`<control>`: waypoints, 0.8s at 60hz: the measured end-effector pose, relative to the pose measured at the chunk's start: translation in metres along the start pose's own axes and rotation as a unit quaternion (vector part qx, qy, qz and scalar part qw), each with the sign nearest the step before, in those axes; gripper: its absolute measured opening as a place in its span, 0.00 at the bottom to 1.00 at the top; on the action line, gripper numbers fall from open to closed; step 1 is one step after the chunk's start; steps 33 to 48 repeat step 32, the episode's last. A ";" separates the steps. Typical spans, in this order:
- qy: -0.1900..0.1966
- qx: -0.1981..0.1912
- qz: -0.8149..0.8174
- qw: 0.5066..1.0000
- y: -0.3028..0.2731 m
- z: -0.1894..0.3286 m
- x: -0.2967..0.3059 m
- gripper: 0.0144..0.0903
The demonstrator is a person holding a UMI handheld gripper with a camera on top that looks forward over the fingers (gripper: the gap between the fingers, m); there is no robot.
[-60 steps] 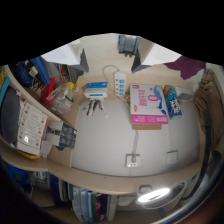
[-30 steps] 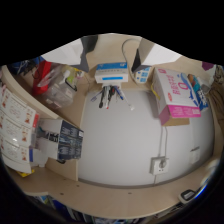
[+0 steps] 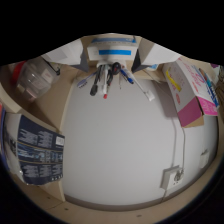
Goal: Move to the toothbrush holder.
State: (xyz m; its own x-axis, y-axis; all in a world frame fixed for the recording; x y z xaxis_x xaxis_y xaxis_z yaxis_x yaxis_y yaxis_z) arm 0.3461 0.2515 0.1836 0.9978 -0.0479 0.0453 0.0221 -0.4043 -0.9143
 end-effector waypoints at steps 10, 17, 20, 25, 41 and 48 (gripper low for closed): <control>-0.009 -0.004 0.001 1.000 0.000 0.023 -0.004 0.95; -0.013 -0.006 0.002 1.000 0.001 0.027 -0.006 0.95; -0.014 -0.007 0.003 1.000 0.002 0.028 -0.007 0.96; -0.014 -0.008 0.004 1.000 0.003 0.029 -0.008 0.95; -0.014 -0.011 0.004 1.000 0.005 0.028 -0.008 0.95; -0.014 -0.011 0.004 1.000 0.005 0.028 -0.008 0.95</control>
